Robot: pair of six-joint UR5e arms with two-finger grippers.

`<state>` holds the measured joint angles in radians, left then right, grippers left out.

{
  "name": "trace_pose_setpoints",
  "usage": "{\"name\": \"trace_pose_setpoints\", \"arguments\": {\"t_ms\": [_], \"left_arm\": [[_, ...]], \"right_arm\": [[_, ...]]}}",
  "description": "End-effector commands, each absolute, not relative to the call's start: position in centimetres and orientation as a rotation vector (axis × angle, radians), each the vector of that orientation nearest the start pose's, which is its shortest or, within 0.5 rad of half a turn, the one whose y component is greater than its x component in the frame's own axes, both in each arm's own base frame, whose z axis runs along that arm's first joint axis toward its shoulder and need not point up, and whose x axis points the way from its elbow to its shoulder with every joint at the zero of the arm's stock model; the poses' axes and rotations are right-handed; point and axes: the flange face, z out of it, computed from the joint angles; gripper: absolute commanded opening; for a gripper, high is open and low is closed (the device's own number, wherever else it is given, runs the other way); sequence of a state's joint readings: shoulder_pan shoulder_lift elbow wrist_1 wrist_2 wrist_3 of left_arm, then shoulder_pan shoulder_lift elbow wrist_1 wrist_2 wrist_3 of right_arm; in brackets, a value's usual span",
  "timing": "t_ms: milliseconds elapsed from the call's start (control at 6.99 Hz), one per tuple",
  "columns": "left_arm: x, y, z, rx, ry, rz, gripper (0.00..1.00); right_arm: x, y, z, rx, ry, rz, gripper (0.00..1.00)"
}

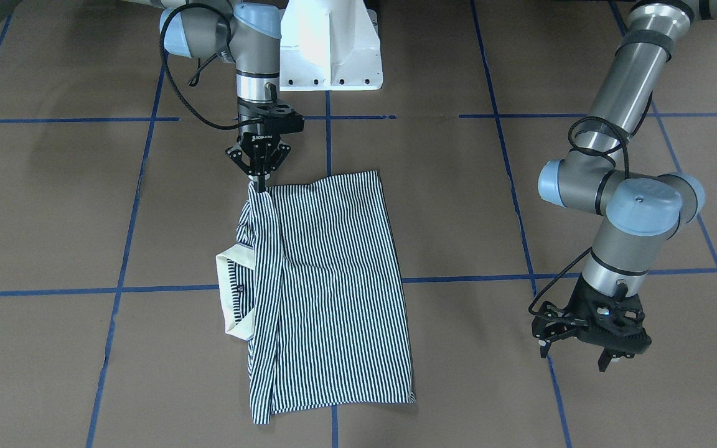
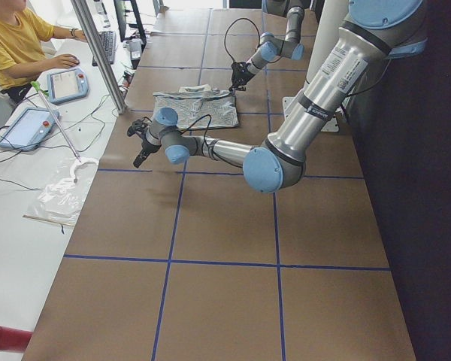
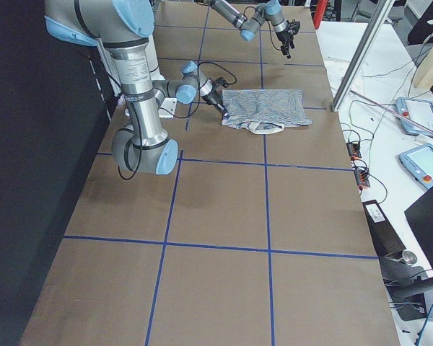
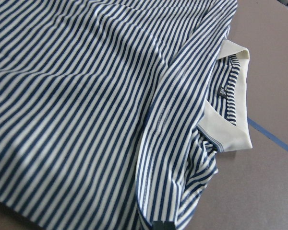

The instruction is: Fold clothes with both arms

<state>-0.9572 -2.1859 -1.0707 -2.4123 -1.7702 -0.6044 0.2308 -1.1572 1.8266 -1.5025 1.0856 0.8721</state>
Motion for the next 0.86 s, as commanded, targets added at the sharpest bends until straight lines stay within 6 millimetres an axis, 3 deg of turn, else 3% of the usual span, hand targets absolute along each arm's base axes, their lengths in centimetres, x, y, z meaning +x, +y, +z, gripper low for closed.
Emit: {"name": "trace_pose_setpoints", "arguments": {"t_ms": [0, 286, 429, 573, 716], "left_arm": [[35.2, -69.7, 43.9, 0.677, 0.697, 0.104, 1.0], [35.2, -69.7, 43.9, 0.677, 0.697, 0.104, 1.0], [35.3, -69.6, 43.9, 0.677, 0.697, 0.105, 1.0], [35.3, -69.6, 43.9, 0.677, 0.697, 0.105, 1.0], [35.3, -69.6, 43.9, 0.677, 0.697, 0.105, 1.0]], "right_arm": [[-51.5, -30.6, 34.7, 0.703, -0.422, -0.204, 0.0], [-51.1, -30.1, 36.7, 0.664, -0.427, -0.126, 0.0], [-51.1, -30.0, 36.9, 0.659, -0.426, -0.125, 0.22], [-51.0, -30.0, 36.3, 0.663, -0.439, -0.119, 0.99], [-50.0, -30.1, 34.2, 0.65, -0.49, -0.121, 1.0]]}}
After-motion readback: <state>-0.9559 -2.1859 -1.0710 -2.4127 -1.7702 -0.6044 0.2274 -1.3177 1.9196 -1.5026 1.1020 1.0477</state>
